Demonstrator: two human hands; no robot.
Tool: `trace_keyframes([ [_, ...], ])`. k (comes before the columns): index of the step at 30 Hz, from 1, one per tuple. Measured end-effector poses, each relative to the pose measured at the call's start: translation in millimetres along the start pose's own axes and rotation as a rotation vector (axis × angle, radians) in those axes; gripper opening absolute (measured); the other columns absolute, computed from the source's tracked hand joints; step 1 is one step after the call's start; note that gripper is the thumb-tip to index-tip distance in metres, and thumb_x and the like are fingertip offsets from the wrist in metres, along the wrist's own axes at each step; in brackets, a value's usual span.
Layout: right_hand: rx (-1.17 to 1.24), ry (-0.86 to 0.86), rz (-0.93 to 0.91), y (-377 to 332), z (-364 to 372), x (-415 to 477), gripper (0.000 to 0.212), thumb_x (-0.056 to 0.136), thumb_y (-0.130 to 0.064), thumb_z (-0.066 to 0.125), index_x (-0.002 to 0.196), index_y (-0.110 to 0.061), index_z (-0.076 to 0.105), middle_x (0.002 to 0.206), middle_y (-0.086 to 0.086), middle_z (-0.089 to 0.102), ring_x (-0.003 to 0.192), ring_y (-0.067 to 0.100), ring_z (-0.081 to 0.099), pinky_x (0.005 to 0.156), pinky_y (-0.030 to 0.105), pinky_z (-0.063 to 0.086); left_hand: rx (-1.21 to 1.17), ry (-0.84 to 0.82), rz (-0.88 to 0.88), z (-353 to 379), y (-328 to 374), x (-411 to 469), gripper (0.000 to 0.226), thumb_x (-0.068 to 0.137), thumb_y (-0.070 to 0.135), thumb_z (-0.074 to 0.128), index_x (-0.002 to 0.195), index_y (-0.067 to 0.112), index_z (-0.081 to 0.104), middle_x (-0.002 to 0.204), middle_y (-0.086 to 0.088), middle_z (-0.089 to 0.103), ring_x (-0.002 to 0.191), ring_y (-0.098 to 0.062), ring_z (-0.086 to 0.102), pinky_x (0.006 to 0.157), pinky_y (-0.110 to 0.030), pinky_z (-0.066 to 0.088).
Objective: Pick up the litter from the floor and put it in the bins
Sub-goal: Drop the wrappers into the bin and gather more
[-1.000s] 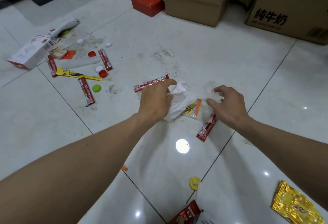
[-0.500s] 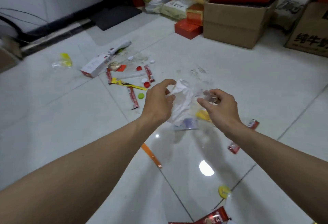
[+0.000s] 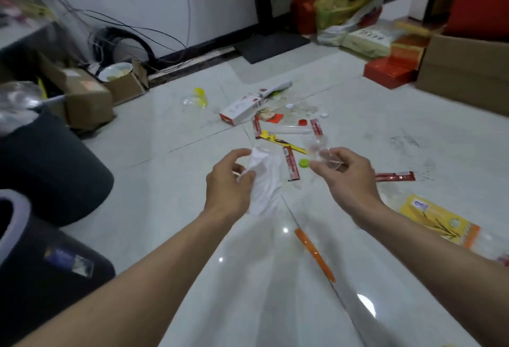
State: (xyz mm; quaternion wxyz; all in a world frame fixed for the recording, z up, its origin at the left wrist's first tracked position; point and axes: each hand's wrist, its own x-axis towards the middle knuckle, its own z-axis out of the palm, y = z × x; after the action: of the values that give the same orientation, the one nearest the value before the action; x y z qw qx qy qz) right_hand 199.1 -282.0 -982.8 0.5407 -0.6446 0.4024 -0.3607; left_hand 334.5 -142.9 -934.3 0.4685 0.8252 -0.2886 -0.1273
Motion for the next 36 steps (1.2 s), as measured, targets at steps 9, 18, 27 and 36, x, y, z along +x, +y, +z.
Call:
trace_keyframes([
  [9,-0.044,-0.160,-0.144,-68.3,88.4,-35.1,0.033,0.080,-0.032,0.076,0.110,-0.022,0.067,0.106,-0.014,0.066,0.093,0.007,0.063,0.084,0.033,0.054,-0.108,0.149,0.030,-100.1,-16.2,-3.4,0.030,0.092,0.015,0.062,0.110,0.039,0.061,0.091,0.005,0.057,0.072,-0.009,0.054,0.053,-0.015,0.046],
  [18,-0.100,-0.334,-0.309,-143.4,189.8,-70.7,0.025,0.079,-0.031,0.077,0.100,-0.021,0.069,0.094,-0.008,0.069,0.083,0.008,0.064,0.069,0.020,0.045,-0.152,0.326,0.063,-219.4,-41.6,-3.6,0.031,0.091,0.012,0.063,0.110,0.037,0.062,0.088,0.004,0.059,0.077,-0.015,0.058,0.060,-0.025,0.051],
  [27,-0.105,-0.510,-0.426,-201.4,291.9,-130.5,0.022,0.079,-0.033,0.076,0.098,-0.023,0.069,0.093,-0.015,0.068,0.069,-0.004,0.060,0.056,0.006,0.040,-0.102,0.591,0.038,-344.4,-75.5,-25.7,0.030,0.089,0.011,0.066,0.104,0.037,0.062,0.087,-0.004,0.063,0.080,-0.020,0.064,0.067,-0.038,0.057],
  [36,-0.125,-0.607,-0.442,-215.5,362.6,-183.9,0.032,0.077,-0.039,0.075,0.104,-0.022,0.069,0.102,-0.007,0.068,0.082,0.012,0.063,0.073,0.025,0.048,0.054,0.780,-0.035,-436.0,-129.5,-64.9,0.030,0.088,0.011,0.066,0.103,0.036,0.062,0.077,0.004,0.058,0.068,-0.009,0.055,0.063,-0.029,0.053],
])
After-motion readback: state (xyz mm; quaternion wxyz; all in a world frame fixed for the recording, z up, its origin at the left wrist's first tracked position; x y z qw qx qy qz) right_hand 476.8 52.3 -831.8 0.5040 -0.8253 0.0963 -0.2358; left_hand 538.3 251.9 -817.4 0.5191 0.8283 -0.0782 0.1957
